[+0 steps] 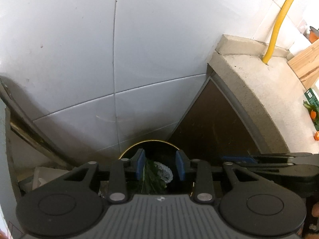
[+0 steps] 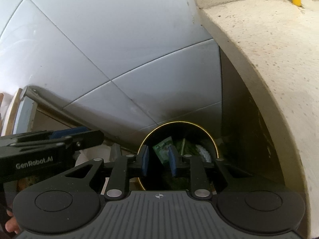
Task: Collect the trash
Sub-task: 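Raise both open tools from the bin toward the countertop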
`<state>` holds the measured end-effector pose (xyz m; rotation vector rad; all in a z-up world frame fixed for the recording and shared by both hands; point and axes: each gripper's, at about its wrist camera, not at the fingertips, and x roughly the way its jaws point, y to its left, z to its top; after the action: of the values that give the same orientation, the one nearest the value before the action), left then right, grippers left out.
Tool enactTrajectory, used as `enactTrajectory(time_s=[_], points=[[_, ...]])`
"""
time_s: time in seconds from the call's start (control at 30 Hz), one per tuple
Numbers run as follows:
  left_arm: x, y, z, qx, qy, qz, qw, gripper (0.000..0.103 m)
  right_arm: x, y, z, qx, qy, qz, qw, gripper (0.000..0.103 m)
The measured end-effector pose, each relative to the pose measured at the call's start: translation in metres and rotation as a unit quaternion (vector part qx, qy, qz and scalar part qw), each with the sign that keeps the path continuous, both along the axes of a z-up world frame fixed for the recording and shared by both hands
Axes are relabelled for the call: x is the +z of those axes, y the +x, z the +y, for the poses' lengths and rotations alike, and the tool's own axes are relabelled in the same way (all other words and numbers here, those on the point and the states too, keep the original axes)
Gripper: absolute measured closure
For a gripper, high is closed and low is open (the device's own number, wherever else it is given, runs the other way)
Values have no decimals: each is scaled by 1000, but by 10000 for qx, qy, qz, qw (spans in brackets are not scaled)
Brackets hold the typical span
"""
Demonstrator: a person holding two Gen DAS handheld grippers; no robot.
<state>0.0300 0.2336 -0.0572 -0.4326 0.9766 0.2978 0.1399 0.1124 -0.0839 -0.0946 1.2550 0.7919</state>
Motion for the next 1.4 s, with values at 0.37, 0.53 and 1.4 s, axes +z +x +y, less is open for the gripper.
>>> enactTrajectory(time_s=[0.37, 0.53, 1.4], points=[[4, 1, -4, -40, 251, -44, 9997, 73, 12, -17, -16, -186, -37, -208, 9996, 67], [6, -1, -4, -31, 287, -78, 9996, 73, 19, -22, -17, -179, -83, -341, 9992, 66], [21, -14, -21, -492, 383, -436, 9971, 68, 54, -38, -52, -543, -109, -892, 9945, 56]])
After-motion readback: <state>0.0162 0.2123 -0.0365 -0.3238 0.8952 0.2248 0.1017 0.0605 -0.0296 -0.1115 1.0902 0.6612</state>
